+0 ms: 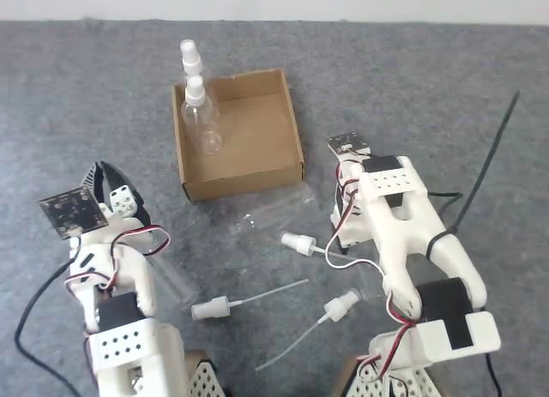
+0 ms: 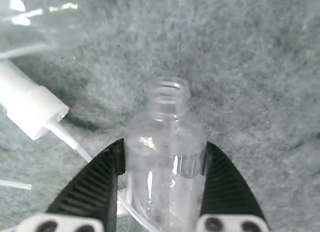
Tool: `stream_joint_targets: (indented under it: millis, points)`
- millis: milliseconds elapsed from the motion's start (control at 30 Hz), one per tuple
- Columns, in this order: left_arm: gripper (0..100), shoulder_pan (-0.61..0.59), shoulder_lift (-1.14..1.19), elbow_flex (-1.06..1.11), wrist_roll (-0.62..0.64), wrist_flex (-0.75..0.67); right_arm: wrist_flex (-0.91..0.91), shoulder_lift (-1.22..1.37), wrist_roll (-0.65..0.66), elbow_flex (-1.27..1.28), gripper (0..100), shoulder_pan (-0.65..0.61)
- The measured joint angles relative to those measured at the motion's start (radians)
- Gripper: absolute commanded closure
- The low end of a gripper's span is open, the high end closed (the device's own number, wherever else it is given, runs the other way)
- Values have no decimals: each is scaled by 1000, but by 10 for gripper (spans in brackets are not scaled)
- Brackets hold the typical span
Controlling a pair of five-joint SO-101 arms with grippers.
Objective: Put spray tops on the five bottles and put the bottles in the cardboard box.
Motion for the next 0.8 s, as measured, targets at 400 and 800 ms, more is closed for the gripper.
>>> stream_joint_targets:
  millis: [400,800]
  points:
    - [984,0,0,0,0,0,-3,-140,49,2,950,-2]
    - [984,0,0,0,0,0,-3,-448,49,114,950,-3]
